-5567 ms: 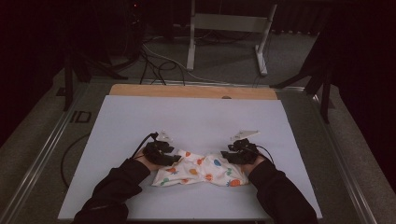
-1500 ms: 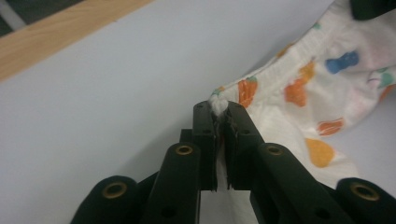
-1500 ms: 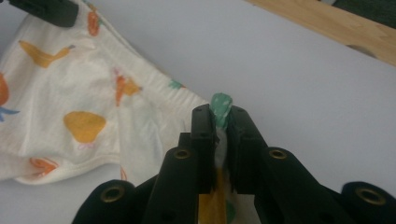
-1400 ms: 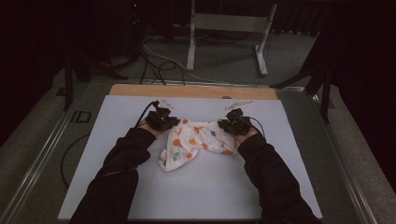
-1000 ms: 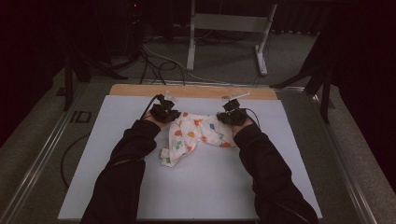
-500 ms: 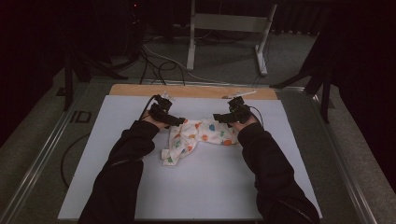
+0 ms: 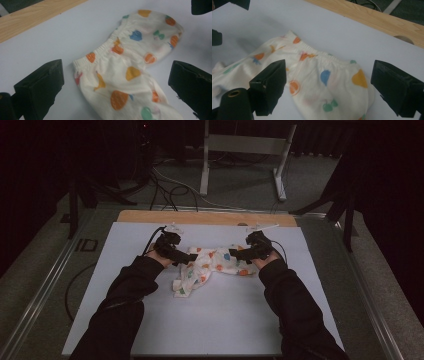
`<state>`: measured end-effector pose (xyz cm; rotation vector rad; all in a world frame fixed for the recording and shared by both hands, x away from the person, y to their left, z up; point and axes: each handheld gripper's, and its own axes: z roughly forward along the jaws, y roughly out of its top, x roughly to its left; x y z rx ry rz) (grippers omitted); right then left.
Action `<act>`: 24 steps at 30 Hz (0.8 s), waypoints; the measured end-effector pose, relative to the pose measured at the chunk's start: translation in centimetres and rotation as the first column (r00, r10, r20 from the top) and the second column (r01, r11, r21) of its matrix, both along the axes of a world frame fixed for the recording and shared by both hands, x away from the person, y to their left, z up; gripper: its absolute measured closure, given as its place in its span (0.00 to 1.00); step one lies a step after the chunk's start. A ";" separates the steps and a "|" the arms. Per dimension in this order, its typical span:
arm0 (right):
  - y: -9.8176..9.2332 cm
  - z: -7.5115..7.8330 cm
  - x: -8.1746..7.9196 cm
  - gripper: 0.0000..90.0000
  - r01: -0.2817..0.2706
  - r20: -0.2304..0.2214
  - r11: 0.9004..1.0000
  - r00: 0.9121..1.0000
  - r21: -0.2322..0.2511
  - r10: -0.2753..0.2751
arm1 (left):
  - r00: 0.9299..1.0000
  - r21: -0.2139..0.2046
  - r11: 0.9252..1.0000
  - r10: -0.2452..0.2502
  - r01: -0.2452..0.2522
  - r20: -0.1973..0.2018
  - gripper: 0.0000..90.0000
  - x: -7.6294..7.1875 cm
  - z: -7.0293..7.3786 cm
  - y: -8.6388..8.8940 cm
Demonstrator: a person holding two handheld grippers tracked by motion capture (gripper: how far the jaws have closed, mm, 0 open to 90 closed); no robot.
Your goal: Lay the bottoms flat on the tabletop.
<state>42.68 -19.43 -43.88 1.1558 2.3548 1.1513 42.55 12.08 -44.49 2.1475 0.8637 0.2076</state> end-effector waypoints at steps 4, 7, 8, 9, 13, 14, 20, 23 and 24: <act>-0.4 0.1 -1.3 0.15 -0.029 0.013 0.999 0.999 -0.014 0.029 | 1.000 -0.005 1.000 -0.020 0.021 0.018 0.01 -1.3 0.4 0.4; -0.7 0.4 -2.2 0.15 -0.034 0.020 0.999 0.999 0.000 0.034 | 0.999 -0.010 0.999 -0.030 0.031 0.020 0.01 -2.3 0.7 0.5; -0.8 0.4 -2.5 0.15 -0.037 0.026 0.999 0.999 0.011 0.037 | 0.999 -0.009 0.999 -0.038 0.038 0.023 0.01 -2.6 0.8 0.5; -0.9 0.4 -2.8 0.15 -0.040 0.030 0.999 0.999 0.011 0.039 | 0.999 -0.006 0.999 -0.044 0.044 0.027 0.01 -3.0 0.9 0.5; -1.1 0.2 -4.0 0.15 -0.060 0.036 0.998 0.998 0.025 0.059 | 0.997 -0.012 0.998 -0.061 0.062 0.040 0.01 -4.3 1.1 0.5; -1.1 0.1 -4.3 0.15 -0.063 0.035 0.998 0.997 0.021 0.062 | 0.997 -0.009 0.998 -0.066 0.067 0.045 0.01 -4.6 1.1 0.4; -1.2 -0.8 -6.1 0.15 -0.093 0.043 0.995 0.995 0.023 0.092 | 0.994 -0.013 0.996 -0.092 0.092 0.058 0.01 -6.5 1.0 0.2; -1.3 -1.2 -6.9 0.15 -0.103 0.045 0.994 0.994 0.026 0.102 | 0.992 -0.019 0.994 -0.109 0.110 0.060 0.01 -7.5 0.8 0.2; -1.3 -1.3 -7.3 0.15 -0.104 0.039 0.994 0.994 0.032 0.102 | 0.991 -0.015 0.993 -0.116 0.117 0.063 0.01 -7.8 0.7 0.1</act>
